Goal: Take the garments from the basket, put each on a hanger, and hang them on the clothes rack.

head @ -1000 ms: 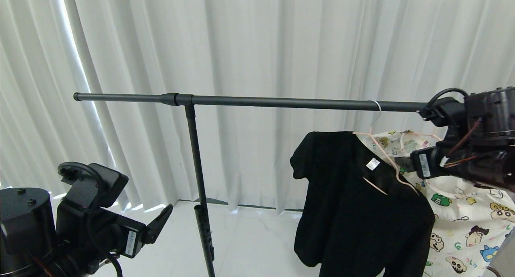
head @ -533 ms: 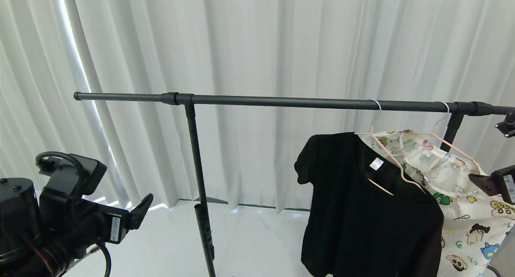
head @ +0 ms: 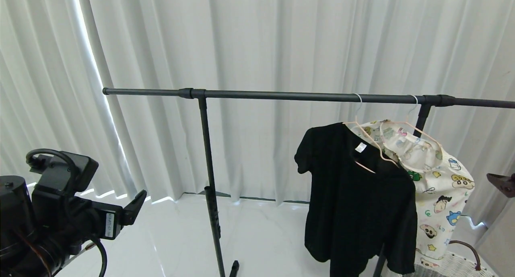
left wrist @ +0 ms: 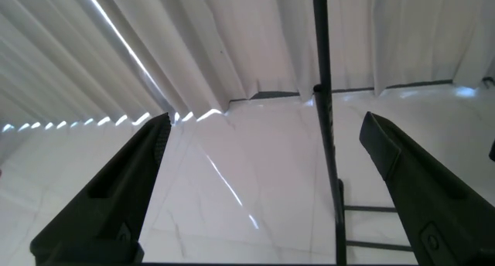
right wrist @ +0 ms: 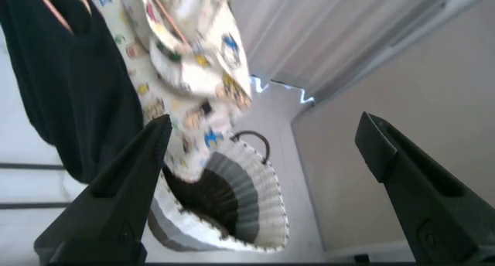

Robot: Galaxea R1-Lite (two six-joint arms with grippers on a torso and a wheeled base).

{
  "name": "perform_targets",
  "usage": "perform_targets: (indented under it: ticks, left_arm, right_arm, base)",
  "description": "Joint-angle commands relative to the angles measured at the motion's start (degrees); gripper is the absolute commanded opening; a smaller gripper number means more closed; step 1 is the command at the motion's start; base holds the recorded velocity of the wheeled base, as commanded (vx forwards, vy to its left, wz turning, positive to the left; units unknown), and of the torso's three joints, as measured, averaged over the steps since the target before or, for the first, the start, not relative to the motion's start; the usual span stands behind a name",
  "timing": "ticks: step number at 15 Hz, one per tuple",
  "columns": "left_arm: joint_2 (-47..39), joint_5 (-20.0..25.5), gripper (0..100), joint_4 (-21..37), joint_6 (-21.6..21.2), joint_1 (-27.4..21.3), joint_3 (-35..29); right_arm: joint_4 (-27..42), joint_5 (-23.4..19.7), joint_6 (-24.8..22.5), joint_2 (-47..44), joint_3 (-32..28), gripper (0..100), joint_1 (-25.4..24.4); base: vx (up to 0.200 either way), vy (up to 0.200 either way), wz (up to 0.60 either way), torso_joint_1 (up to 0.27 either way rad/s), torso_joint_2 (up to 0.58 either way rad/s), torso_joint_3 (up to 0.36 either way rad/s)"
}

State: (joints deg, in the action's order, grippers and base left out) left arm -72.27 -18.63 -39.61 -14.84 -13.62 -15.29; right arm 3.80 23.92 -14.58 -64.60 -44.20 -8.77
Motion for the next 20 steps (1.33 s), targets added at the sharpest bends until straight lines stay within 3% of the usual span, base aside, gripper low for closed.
perform_targets:
  ticks: [1, 9, 14, 20]
  left_arm:
    - [0.0, 0.0, 100, -0.1, 0.0, 0.4, 0.0]
    - [1.3, 0.0, 100, -0.1, 0.1, 0.6, 0.3]
    - [3.4, 0.0, 100, -0.1, 0.0, 0.6, 3.0]
    - [4.6, 0.0, 100, 0.0, 0.1, 2.3, 3.6]
  right_arm:
    - [0.0, 0.0, 0.0, -0.1, 0.3, 100, 0.0]
    - [-0.1, -0.1, -1.7, 0.7, 0.3, 100, -0.1]
    - [-0.6, -0.1, -1.7, 2.6, 0.7, 100, 0.0]
    - [-5.4, -0.2, -2.6, 6.2, 7.6, 100, 0.0]
  base:
    - [-0.200, 0.000, 0.00, 0.007, 0.01, 0.002]
    - [-0.200, 0.000, 0.00, 0.002, 0.00, 0.005]
    - [0.000, 0.000, 0.00, 0.000, 0.00, 0.000]
    - [0.000, 0.000, 0.00, -0.136, 0.32, 0.173]
